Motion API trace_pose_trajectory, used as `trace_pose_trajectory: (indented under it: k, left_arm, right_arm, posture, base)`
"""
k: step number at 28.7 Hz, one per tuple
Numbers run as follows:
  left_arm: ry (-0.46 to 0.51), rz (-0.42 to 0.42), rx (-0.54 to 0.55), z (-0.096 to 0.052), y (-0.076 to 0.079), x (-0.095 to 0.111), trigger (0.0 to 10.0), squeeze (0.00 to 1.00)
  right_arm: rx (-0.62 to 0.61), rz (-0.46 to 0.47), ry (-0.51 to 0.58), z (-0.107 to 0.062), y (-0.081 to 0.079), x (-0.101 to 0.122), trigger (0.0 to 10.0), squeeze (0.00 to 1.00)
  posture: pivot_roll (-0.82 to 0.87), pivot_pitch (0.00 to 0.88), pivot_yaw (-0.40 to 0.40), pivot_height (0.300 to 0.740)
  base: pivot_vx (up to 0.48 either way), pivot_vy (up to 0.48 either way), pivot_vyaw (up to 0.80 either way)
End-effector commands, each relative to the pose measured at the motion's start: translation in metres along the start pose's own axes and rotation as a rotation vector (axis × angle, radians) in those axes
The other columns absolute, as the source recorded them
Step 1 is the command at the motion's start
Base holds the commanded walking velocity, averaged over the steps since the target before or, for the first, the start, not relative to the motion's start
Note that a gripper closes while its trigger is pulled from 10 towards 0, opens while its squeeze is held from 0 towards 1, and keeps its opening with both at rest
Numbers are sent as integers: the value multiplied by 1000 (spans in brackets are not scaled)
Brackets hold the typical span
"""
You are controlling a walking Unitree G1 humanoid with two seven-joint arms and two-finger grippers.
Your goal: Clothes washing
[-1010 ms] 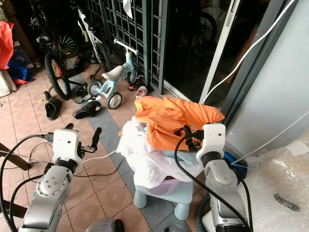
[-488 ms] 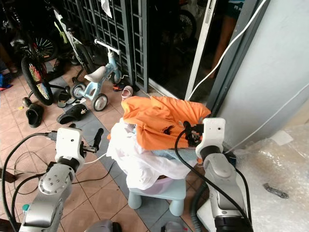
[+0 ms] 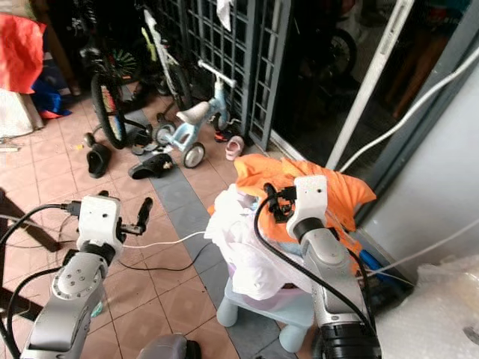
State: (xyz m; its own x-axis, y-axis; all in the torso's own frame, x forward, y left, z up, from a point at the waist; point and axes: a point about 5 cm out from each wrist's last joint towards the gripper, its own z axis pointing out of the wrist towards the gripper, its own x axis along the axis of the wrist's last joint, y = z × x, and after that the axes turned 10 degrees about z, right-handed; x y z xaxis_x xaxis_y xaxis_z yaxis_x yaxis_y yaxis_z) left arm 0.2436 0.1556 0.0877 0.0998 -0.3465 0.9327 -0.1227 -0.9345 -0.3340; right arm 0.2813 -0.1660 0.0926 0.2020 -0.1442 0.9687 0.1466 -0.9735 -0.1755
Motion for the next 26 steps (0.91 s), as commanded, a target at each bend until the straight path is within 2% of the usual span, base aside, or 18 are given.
trace_pose_trajectory:
  k: [1,5,14,20,25,26]
  left_arm:
    - [12,13,-2,1,1,5,10000,0]
    - [0,7,5,1,-2,3,10000,0]
    - [-18,7,13,1,-3,2,10000,0]
    - [-28,18,9,1,-2,2,10000,0]
    - [-30,18,11,0,-2,2,10000,0]
    - [-34,16,13,-1,-2,2,10000,0]
  right_arm:
    - [-40,7,-37,-1,9,-5,10000,0]
    - [-70,-50,-74,4,19,-8,10000,0]
    - [-151,-71,-108,19,24,-6,10000,0]
    - [-193,14,-161,42,10,-11,10000,0]
    - [-186,72,-220,51,0,-22,10000,0]
    - [-180,109,-259,54,-6,-29,8745,0]
  posture:
    - [13,5,8,740]
    - [17,15,11,740]
    - [18,24,17,740]
    - [40,33,17,740]
    - [46,40,8,740]
    - [46,35,5,740]
  base:
    - [0,0,0]
    - [0,0,0]
    - [0,0,0]
    - [0,0,0]
    - [0,0,0]
    - [0,0,0]
